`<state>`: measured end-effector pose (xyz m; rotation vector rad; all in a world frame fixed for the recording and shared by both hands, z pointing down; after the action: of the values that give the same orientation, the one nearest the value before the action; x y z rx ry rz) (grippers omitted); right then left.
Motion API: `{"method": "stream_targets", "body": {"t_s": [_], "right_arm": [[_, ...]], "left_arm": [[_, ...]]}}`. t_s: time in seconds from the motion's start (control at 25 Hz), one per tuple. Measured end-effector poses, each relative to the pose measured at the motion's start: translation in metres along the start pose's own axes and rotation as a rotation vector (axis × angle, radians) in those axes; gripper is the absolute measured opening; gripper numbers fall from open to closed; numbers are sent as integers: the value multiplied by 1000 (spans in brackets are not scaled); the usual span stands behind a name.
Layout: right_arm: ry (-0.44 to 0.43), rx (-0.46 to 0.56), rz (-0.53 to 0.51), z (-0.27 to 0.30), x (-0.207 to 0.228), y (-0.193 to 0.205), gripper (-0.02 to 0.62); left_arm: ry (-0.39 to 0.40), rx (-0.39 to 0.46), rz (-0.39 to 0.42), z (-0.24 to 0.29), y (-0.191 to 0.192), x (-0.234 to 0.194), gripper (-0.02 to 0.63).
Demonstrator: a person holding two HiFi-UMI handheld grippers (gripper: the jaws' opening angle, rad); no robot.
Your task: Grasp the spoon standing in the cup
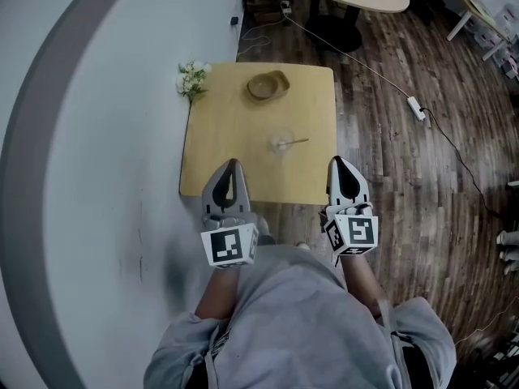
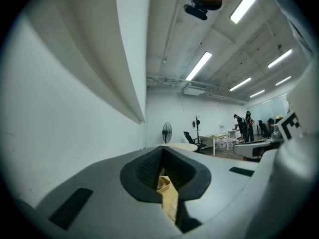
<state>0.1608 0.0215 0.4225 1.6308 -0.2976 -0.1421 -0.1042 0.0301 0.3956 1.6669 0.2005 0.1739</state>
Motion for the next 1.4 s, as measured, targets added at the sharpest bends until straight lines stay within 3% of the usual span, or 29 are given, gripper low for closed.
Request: {"method": "stream_targets", "body": {"t_s": [0.72, 1.08, 1.24, 1.28, 1.32, 1.4], "right_arm": [[176, -26, 3, 75, -21, 21, 0], [112, -97, 20, 97, -1, 40, 0], [74, -81, 4, 106, 13, 48, 2], [51, -80, 6, 108, 15, 52, 151], [20, -93, 15, 110, 16, 58, 190], [-26, -140, 35, 115, 19, 71, 189]], "left_arm": [[155, -36, -40, 80, 22, -66, 2], [111, -7, -44, 101, 18, -66, 2], [76, 6, -50, 105, 17, -57, 2], [65, 3, -46, 106, 16, -56, 2], [55, 0, -42, 106, 16, -55, 2], [39, -3, -35, 107, 15, -51, 2]]}}
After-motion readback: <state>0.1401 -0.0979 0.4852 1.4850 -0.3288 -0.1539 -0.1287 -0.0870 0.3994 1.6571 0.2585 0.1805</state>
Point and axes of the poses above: the fingertips, and each gripper's own axes: z forward along the fingers, x to its right, y out of its underside, the point moved 10 cm from there along -z, backward along the fingers, and after that the axes turned 6 degrees about x, right-handed, at the moved point
